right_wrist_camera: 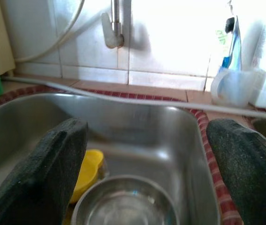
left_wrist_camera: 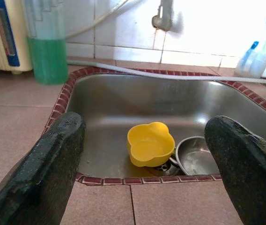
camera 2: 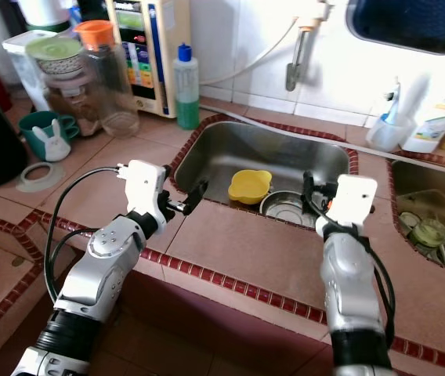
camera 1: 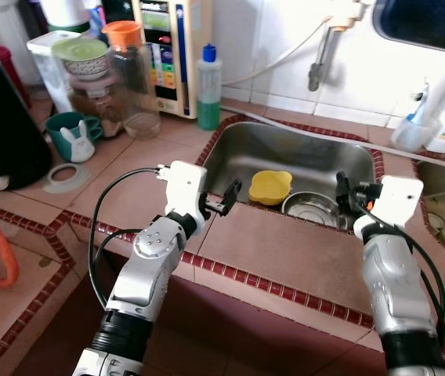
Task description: Kitchen organization
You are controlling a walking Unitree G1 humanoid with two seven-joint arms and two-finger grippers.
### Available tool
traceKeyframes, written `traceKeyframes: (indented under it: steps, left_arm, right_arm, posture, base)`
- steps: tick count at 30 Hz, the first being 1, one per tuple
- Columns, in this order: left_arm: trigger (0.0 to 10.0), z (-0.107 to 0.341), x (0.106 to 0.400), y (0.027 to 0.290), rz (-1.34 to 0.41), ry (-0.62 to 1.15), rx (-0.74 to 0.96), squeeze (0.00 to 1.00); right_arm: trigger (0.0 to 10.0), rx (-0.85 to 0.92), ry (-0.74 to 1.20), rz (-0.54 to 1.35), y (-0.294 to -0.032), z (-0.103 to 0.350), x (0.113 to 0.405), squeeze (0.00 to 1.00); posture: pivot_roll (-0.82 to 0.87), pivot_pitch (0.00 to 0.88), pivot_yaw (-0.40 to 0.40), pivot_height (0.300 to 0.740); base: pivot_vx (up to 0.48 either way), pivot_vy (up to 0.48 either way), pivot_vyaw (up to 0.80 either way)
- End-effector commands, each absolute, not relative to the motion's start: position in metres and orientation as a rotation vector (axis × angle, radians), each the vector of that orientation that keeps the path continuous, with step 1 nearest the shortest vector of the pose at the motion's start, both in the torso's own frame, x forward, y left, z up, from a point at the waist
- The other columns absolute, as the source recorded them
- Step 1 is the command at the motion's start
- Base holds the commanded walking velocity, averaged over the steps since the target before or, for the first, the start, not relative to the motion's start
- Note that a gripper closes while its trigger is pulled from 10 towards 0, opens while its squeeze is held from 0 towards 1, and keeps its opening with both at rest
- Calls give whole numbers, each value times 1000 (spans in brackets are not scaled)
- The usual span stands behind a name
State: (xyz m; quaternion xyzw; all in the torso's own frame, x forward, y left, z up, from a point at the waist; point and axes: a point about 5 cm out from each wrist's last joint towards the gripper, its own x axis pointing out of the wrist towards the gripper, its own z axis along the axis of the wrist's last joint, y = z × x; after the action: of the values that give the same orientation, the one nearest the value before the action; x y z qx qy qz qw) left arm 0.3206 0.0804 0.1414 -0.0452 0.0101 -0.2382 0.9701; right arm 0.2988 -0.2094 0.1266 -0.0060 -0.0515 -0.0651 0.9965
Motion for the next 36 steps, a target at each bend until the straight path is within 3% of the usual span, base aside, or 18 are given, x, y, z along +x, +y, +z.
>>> traceKeyframes:
  steps: [1, 3, 4, 7, 8, 9, 11, 13, 14, 30, 36]
  left_arm:
    - [10000, 141, 323, 83, -464, 29, -95, 0]
    - [10000, 139, 322, 93, -399, 24, -85, 0]
    - [10000, 137, 321, 95, -388, 26, -85, 0]
    - [10000, 132, 318, 96, -387, 42, -100, 0]
    - [10000, 130, 317, 94, -390, 48, -105, 0]
    - [10000, 130, 318, 94, -392, 48, -104, 0]
    - [10000, 132, 321, 91, -404, 45, -110, 0]
    - [10000, 133, 322, 91, -404, 44, -111, 0]
    - [10000, 134, 324, 91, -401, 45, -115, 0]
    - [10000, 134, 322, 90, -408, 54, -100, 0]
    - [10000, 137, 318, 89, -429, 39, -100, 0]
  right_arm:
    - [10000, -14, -132, -114, -204, 135, 293, 1000]
    - [10000, -11, -159, -101, -190, 138, 271, 1000]
    - [10000, 4, -163, -101, -185, 139, 265, 902]
    - [10000, -6, -176, -83, -177, 142, 258, 867]
    - [10000, -8, -171, -75, -174, 142, 255, 788]
    - [10000, -7, -165, -73, -173, 143, 254, 788]
    - [10000, -12, -131, -75, -172, 143, 250, 631]
    - [10000, -14, -123, -76, -172, 143, 249, 631]
    - [10000, -18, -120, -77, -173, 144, 249, 545]
    - [10000, -25, -89, -53, -172, 151, 254, 490]
    - [10000, -22, -93, -38, -170, 154, 257, 424]
  posture:
    - [49, 0, 33, 740]
    - [38, 0, 40, 740]
    - [33, 0, 43, 740]
    - [27, 0, 47, 740]
    - [22, 0, 48, 740]
    - [22, 0, 48, 740]
    - [18, 0, 49, 740]
    - [18, 0, 49, 740]
    - [17, 0, 49, 740]
    - [40, 0, 39, 740]
    - [48, 0, 30, 740]
  base:
    - [0, 0, 0]
    - [0, 0, 0]
    - [0, 0, 0]
    - [0, 0, 0]
    - [0, 0, 0]
    - [0, 0, 0]
    - [0, 0, -234]
    - [0, 0, -469]
    - [0, 0, -800]
    - [0, 0, -779]
    - [0, 0, 0]
